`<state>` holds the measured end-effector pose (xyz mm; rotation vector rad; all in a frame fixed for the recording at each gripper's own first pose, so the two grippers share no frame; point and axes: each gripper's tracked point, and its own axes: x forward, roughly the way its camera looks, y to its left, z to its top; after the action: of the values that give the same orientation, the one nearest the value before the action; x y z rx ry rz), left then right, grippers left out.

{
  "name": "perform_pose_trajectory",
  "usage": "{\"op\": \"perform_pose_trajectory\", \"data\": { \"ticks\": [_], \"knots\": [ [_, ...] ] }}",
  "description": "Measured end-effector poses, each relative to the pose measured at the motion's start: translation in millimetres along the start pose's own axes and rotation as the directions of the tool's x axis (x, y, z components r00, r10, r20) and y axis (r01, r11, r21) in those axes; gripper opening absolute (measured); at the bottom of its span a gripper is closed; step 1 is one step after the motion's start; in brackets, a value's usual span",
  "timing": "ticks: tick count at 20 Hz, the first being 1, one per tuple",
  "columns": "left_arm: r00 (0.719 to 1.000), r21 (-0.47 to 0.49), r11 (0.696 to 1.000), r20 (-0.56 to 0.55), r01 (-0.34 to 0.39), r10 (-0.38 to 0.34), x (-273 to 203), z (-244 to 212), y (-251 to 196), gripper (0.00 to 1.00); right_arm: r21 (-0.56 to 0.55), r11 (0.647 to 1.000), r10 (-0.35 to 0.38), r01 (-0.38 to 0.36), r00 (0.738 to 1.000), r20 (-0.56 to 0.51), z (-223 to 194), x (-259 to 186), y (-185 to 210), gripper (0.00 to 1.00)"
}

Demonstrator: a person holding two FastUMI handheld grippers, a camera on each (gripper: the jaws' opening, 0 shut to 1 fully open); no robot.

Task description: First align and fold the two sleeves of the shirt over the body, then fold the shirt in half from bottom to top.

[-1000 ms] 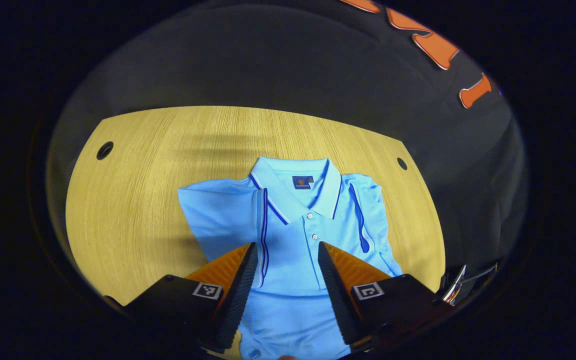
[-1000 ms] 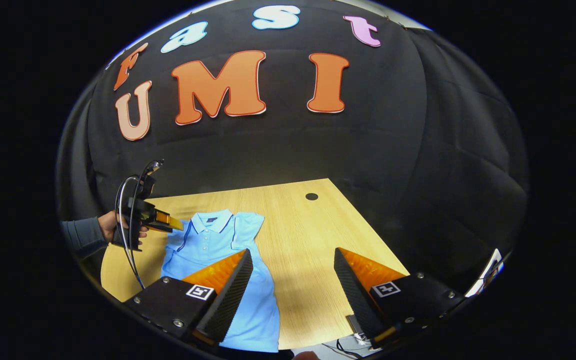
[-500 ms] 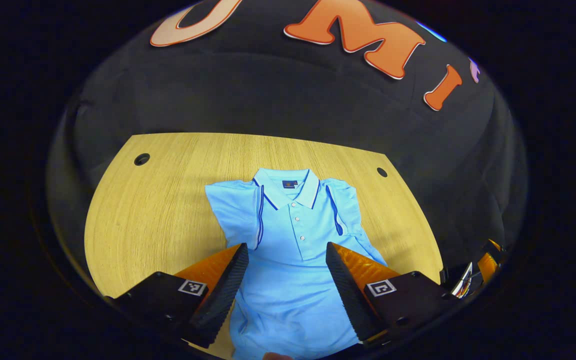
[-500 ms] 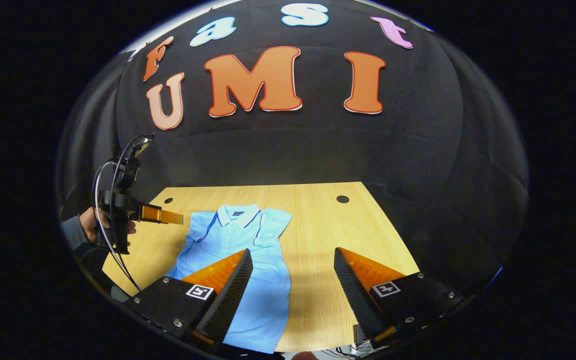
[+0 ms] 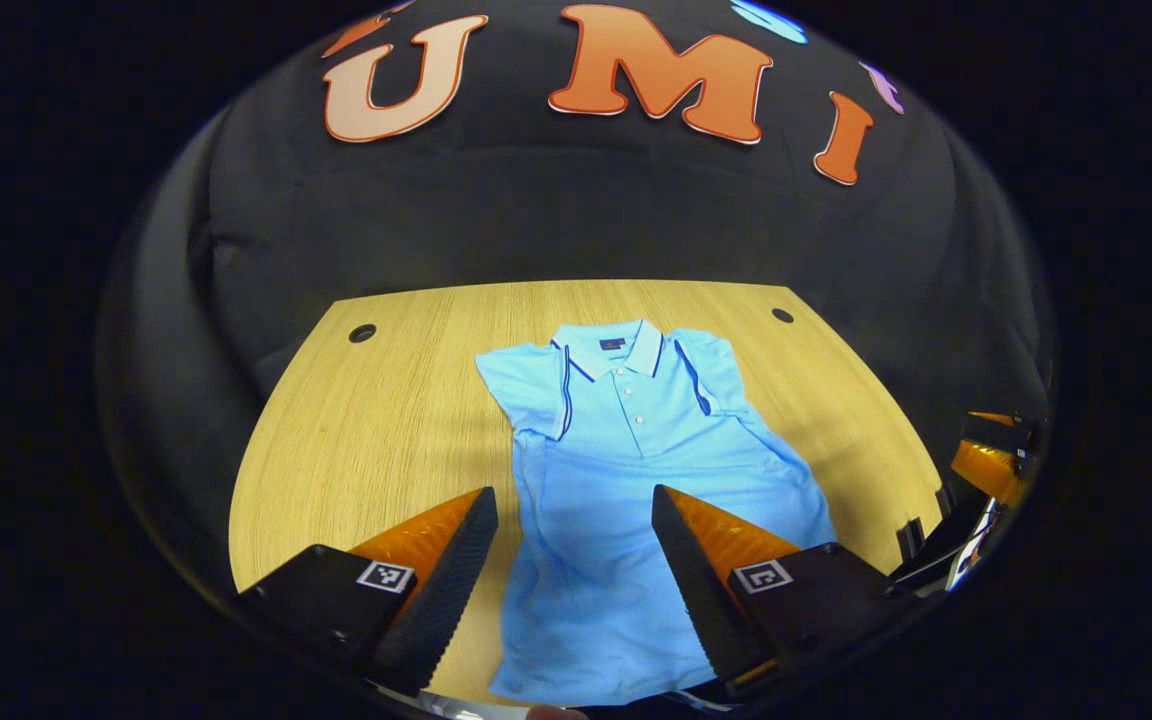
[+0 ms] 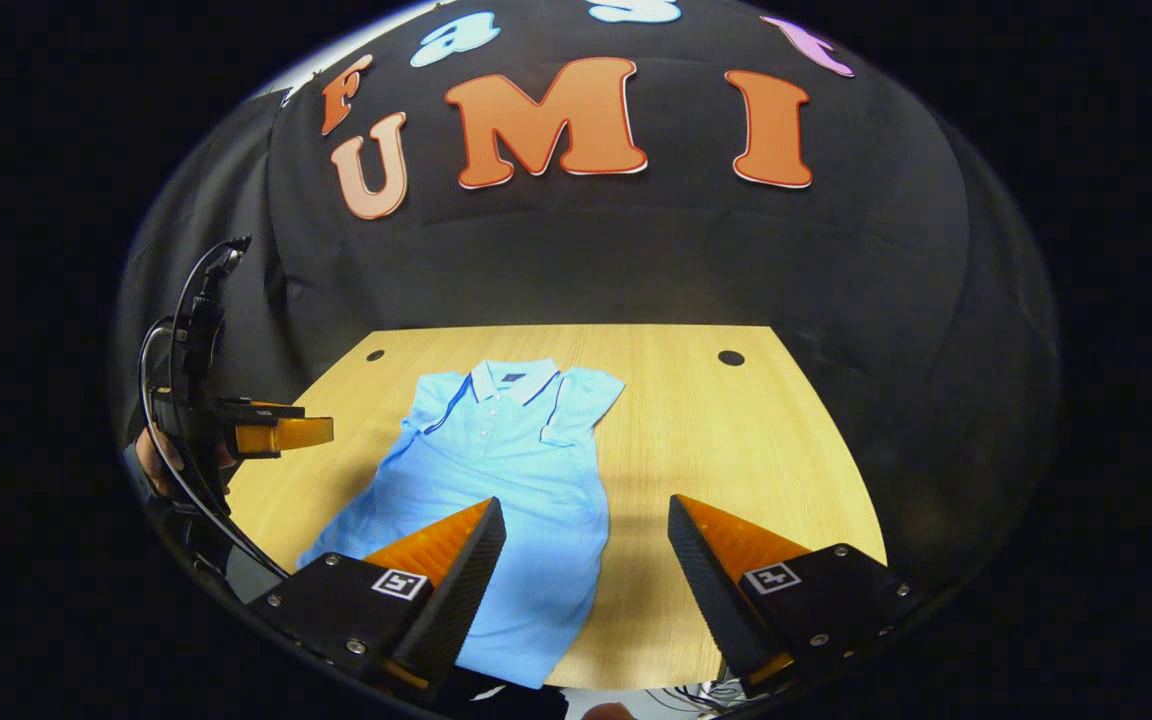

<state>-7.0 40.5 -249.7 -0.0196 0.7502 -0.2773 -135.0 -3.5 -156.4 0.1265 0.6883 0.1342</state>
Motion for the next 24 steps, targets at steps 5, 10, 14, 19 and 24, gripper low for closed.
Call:
{"op": "perform_pose_trajectory", "data": {
  "ticks": [5,10,14,19,24],
  "knots": [
    [0.997,0.008,0.999,-0.049,-0.052,0.053,-21,-62,14,1.0,-0.037,0.999,0.024,-0.028,0.995,-0.096,-44,0,10,0.99],
    [0.989,-0.001,0.998,-0.135,-0.056,0.056,-37,-124,22,1.0,-0.045,0.998,0.04,-0.048,0.983,-0.178,-95,-6,21,0.99],
    [0.981,0.011,0.999,-0.187,-0.051,0.052,-42,-165,29,1.0,-0.033,0.997,0.062,-0.073,0.966,-0.25,-143,-6,38,0.99],
    [0.968,0.064,0.997,-0.243,-0.053,0.067,-33,-210,39,1.0,-0.013,0.996,0.077,-0.087,0.936,-0.344,-197,-2,53,0.99],
    [0.957,0.09,0.994,-0.274,-0.069,0.091,-21,-227,54,1.0,-0.005,0.997,0.073,-0.082,0.914,-0.398,-226,1,57,0.99]
  ]
}}
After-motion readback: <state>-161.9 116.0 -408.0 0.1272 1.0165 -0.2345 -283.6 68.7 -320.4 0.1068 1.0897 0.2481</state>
